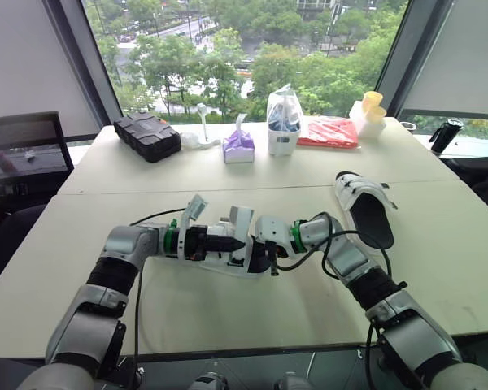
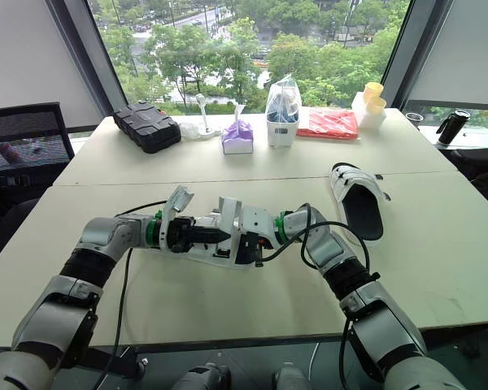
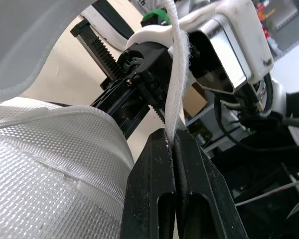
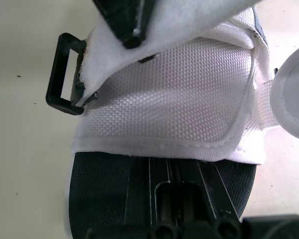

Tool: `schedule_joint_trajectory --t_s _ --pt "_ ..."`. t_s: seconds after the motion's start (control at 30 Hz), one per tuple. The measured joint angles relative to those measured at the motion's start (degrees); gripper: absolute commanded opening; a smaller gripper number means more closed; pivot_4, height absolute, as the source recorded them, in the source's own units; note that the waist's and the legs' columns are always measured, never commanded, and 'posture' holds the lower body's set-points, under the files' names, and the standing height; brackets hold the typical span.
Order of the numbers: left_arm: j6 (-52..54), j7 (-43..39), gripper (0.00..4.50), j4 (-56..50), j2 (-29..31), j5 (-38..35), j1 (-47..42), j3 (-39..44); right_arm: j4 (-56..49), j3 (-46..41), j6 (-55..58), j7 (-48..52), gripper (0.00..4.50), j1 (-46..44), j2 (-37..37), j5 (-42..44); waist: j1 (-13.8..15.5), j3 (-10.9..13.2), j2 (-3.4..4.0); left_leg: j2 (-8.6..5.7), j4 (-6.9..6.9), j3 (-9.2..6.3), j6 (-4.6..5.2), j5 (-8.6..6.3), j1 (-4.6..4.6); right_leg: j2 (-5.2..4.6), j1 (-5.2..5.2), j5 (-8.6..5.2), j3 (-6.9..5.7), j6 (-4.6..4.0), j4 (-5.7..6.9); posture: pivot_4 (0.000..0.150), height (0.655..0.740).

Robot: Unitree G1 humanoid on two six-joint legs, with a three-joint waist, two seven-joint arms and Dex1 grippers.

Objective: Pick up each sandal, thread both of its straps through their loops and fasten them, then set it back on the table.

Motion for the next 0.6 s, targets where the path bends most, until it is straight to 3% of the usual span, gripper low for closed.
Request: schedule_joint_trajectory --t_s 0.6 --pt "-4.1 -5.9 0.04 6.3 0.6 4.6 -2.5 -1.2 -0.5 0.0 0.3 -0.1 0.0 0.1 0.1 -0.2 -0.1 0.0 0.0 0.0 -0.03 0.0 0.03 0.02 0.0 0.02 -0.02 0.0 -0.01 0.01 0.0 0.15 0.74"
